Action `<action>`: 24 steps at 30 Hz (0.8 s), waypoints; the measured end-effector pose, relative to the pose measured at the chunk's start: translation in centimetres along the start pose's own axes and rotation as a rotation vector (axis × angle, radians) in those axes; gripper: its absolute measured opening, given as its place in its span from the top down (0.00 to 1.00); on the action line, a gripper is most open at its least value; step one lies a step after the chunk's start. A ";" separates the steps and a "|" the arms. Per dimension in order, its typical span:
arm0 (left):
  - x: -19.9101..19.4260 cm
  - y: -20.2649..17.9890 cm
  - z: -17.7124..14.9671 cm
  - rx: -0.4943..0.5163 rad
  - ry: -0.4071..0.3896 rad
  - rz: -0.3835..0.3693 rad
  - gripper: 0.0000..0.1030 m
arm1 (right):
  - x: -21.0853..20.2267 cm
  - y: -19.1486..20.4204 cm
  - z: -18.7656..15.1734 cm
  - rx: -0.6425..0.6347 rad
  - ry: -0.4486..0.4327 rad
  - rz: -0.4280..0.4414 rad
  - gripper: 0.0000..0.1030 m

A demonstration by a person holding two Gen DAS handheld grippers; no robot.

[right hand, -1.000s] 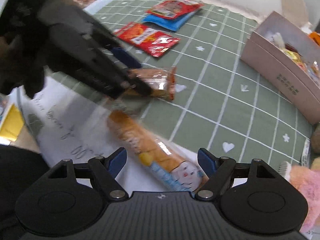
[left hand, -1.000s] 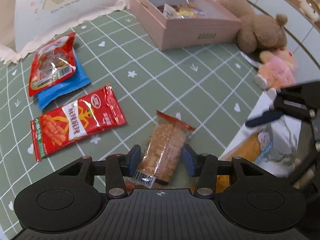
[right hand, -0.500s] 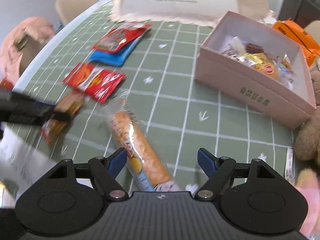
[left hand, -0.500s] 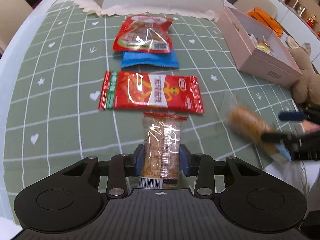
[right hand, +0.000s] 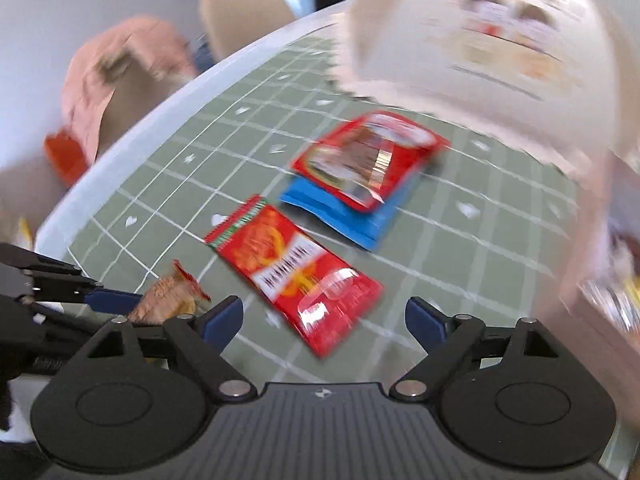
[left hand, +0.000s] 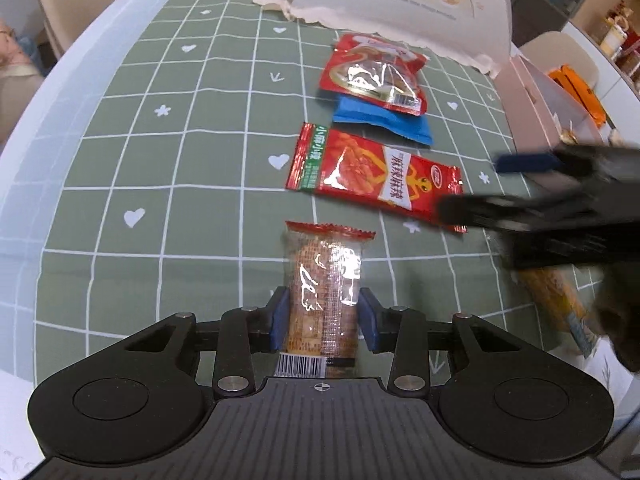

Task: Organize snacks
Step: 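Grasp the clear brown biscuit packet on the table with the left gripper, then grasp the red spicy-strip packet with the right gripper while the left holds the biscuit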

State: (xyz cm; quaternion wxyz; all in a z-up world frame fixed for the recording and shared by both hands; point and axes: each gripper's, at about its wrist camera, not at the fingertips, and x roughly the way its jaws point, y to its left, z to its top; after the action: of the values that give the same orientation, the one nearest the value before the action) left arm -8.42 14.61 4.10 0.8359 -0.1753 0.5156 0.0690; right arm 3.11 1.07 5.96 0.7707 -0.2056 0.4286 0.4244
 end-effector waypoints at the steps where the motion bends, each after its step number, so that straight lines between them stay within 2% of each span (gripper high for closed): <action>1: 0.0 0.0 0.0 0.001 0.001 -0.005 0.59 | 0.8 0.5 0.5 -0.024 0.003 -0.015 0.14; 3: -0.1 0.1 -0.1 -0.003 0.001 -0.015 0.59 | 2.6 1.0 1.5 -0.041 0.027 -0.025 0.14; 5: -0.1 0.4 -0.2 -0.010 0.003 -0.027 0.59 | 3.9 0.7 1.9 -0.003 0.060 -0.011 0.14; 8: 0.2 0.7 0.1 -0.015 0.005 -0.044 0.59 | 3.9 0.4 1.7 0.102 0.096 0.071 0.13; 11: 0.1 0.9 0.0 -0.022 0.004 -0.057 0.59 | 3.4 0.7 1.6 0.151 0.122 0.197 0.13; 12: 0.1 0.9 0.0 -0.024 0.004 -0.060 0.59 | 3.5 0.8 1.6 0.164 0.122 0.201 0.13; 18: 0.1 0.9 -0.3 -0.031 -0.007 -0.063 0.59 | 4.7 2.4 2.2 0.126 0.072 0.053 0.13; 20: 0.1 0.8 -0.3 -0.025 -0.009 -0.056 0.59 | 4.7 2.8 2.2 0.109 0.070 0.010 0.18; 22: 0.1 0.5 -0.2 -0.013 -0.010 -0.047 0.59 | 4.3 2.5 2.1 0.110 0.065 -0.015 0.40; 24: 0.1 0.4 -0.3 -0.001 -0.010 -0.039 0.59 | 3.4 1.9 1.4 0.150 0.072 0.004 0.46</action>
State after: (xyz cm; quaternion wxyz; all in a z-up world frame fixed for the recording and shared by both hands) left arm -8.74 14.82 3.81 0.8397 -0.1854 0.5076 0.0536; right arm 3.16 4.68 3.94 0.7671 -0.1617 0.4871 0.3849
